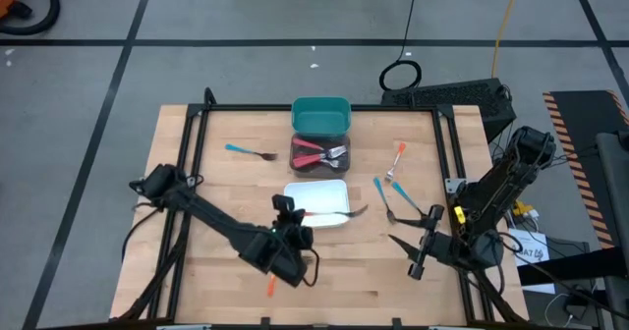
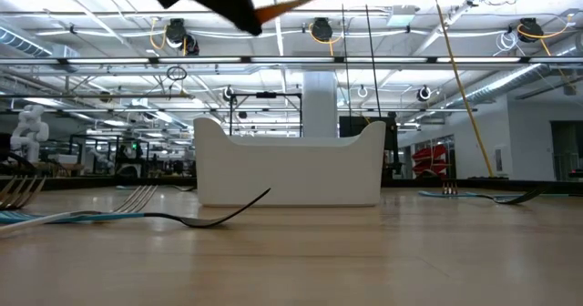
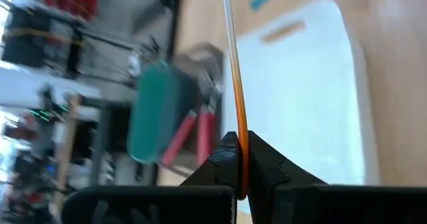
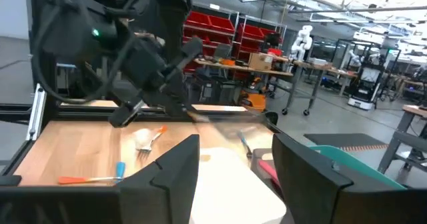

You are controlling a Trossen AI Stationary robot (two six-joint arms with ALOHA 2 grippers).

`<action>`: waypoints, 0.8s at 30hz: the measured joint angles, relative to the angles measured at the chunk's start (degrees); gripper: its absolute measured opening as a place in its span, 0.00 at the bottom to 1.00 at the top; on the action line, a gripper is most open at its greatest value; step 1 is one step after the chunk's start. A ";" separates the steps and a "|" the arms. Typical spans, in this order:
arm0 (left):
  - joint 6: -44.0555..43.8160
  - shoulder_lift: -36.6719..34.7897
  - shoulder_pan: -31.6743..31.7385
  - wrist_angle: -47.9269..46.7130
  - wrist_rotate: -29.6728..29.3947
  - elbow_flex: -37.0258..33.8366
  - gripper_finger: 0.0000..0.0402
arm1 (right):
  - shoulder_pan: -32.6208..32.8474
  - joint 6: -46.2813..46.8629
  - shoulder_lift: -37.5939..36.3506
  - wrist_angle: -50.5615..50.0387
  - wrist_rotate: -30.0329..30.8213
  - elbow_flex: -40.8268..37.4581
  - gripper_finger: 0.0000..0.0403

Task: Sort silverware by color (type)
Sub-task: Put the bottom right orange fork into the white bin

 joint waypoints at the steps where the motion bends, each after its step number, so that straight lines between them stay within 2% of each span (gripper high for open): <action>1: -1.32 0.00 0.59 -1.24 1.69 0.00 0.02 | 0.00 -0.47 -0.02 0.00 0.08 0.24 0.46; 4: -5.94 0.00 2.17 -4.81 4.35 0.00 0.02 | 0.00 -2.26 -0.02 0.00 0.23 0.36 0.46; 9: -12.27 0.00 3.04 -8.95 7.51 0.00 0.02 | 0.00 -4.05 -0.02 -0.02 4.32 0.36 0.46; 24: -17.87 0.02 6.30 -8.41 16.05 0.00 0.02 | 0.00 -2.61 0.00 -0.04 4.15 0.36 0.46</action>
